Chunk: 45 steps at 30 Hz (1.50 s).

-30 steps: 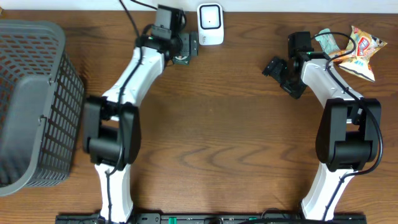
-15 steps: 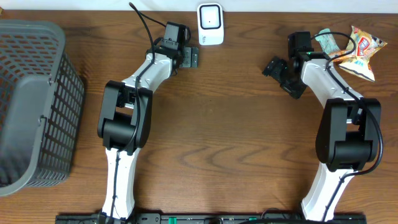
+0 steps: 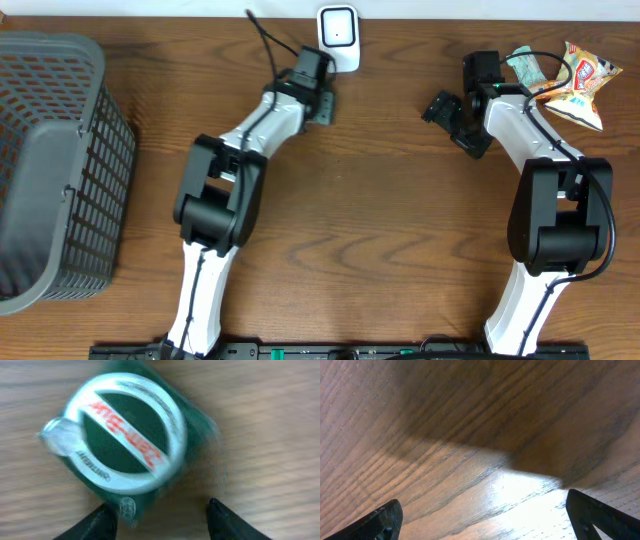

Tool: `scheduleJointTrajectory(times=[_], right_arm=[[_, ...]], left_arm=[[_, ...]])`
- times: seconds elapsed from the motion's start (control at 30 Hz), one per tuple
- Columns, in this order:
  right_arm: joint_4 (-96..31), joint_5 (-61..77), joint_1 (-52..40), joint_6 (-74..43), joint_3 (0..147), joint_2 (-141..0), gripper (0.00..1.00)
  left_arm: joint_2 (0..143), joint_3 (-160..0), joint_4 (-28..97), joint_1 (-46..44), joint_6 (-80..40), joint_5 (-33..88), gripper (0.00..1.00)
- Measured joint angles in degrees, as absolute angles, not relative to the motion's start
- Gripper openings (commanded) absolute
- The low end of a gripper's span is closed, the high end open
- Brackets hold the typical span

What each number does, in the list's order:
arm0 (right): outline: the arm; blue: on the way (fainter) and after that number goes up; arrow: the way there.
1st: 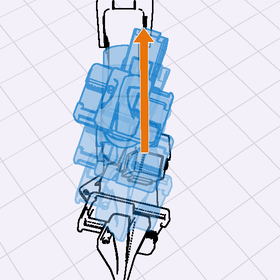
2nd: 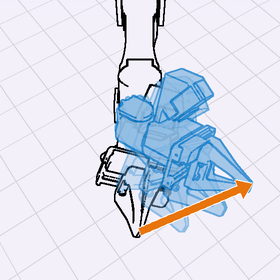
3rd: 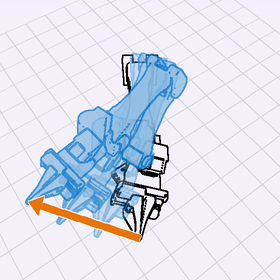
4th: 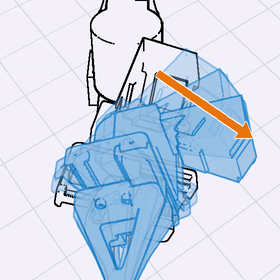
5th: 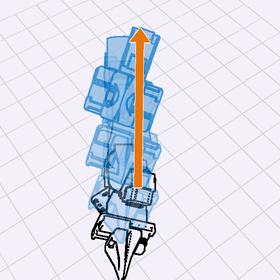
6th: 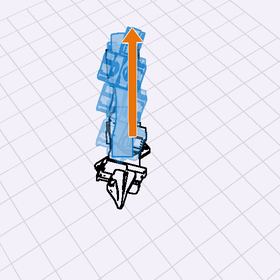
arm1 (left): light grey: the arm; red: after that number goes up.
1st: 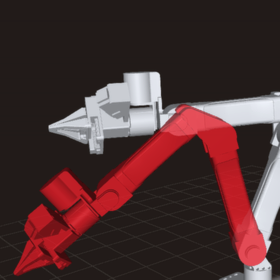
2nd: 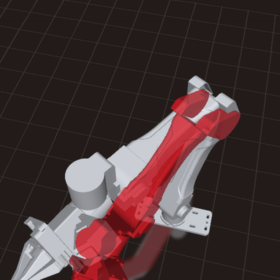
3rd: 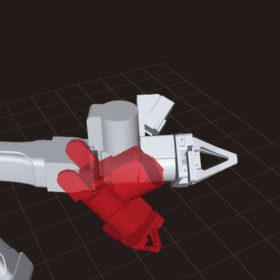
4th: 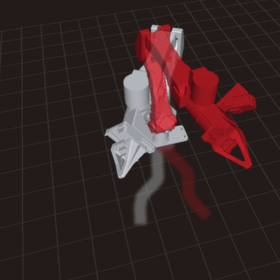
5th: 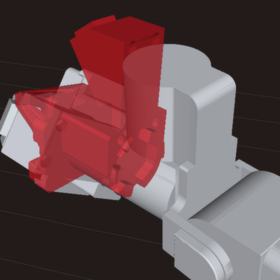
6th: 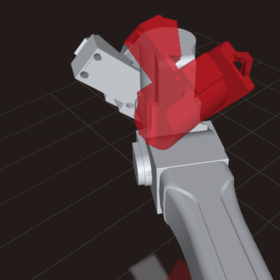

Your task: Scan the item barcode

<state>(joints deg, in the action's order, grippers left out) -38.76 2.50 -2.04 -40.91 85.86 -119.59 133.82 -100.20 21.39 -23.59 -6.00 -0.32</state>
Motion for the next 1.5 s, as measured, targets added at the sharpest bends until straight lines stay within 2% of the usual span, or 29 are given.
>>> scheduleJointTrajectory(times=[0.27, 0.3, 0.37, 0.43, 0.5, 0.53, 0.6, 0.8, 0.83, 0.9, 0.93, 0.97, 1.03, 1.07, 1.37, 1.5], right_arm=[[-38.7, 2.5, -2.0, -40.9, 85.9, -119.6, 0.99], [-38.7, 2.5, -2.0, -40.9, 85.9, -119.6, 0.99], [-38.7, 2.5, -2.0, -40.9, 85.9, -119.6, 0.99], [-38.8, 2.5, -2.0, -40.9, 85.9, -119.6, 0.99], [-38.8, 2.5, -2.1, -40.9, 85.9, -119.6, 0.99], [-38.8, 2.5, -2.0, -40.9, 85.9, -119.6, 0.99], [-38.7, 2.5, -2.0, -40.9, 85.9, -119.6, 0.99], [-38.7, 2.5, -2.0, -40.9, 85.9, -119.6, 0.99], [-38.8, 2.5, -2.1, -40.9, 85.9, -119.6, 0.99], [-38.8, 2.5, -2.0, -40.9, 85.9, -119.6, 0.99], [-38.7, 2.5, -2.0, -40.9, 85.9, -119.6, 0.99], [-38.8, 2.5, -2.0, -40.9, 85.9, -119.6, 0.99], [-38.8, 2.5, -2.1, -40.9, 85.9, -119.6, 0.99], [-38.7, 2.5, -2.1, -40.9, 85.9, -119.6, 0.99], [-38.8, 2.5, -2.1, -40.9, 85.9, -119.6, 0.99], [-38.8, 2.5, -2.0, -40.9, 85.9, -119.6, 0.99]], left_arm=[[129.3, -100.1, 28.9, -30.7, -8.8, 0.0, 0.45], [127.3, -100.1, 29.2, -31.7, -9.3, -0.9, 0.50], [124.1, -100.1, 28.2, -32.1, -9.5, -5.6, 0.82], [122.4, -100.1, 26.6, -31.6, -9.2, -9.6, 0.93], [121.5, -100.2, 24.1, -29.8, -7.6, -13.2, 0.94], [121.5, -100.2, 23.3, -27.3, -6.9, -15.0, 0.99], [122.0, -100.2, 22.9, -23.3, -6.0, -15.1, 0.98], [125.7, -100.1, 15.1, -10.6, -5.1, -0.2, 0.98], [126.8, -100.1, 12.5, -9.8, -5.7, 2.5, 0.94], [128.1, -100.0, 9.7, -9.8, -6.4, 4.7, 0.64], [128.7, -100.0, 8.2, -10.1, -6.9, 5.5, 0.41], [129.3, -100.0, 7.0, -10.6, -7.4, 6.1, 0.26], [130.5, -100.0, 5.4, -11.5, -7.8, 7.0, 0.11], [131.4, -100.0, 4.2, -12.1, -7.7, 7.4, 0.08], [136.8, -100.0, 0.9, -12.9, -9.2, 8.3, 0.08], [137.2, -100.0, 1.1, -12.8, -10.5, 13.6, 0.08]])
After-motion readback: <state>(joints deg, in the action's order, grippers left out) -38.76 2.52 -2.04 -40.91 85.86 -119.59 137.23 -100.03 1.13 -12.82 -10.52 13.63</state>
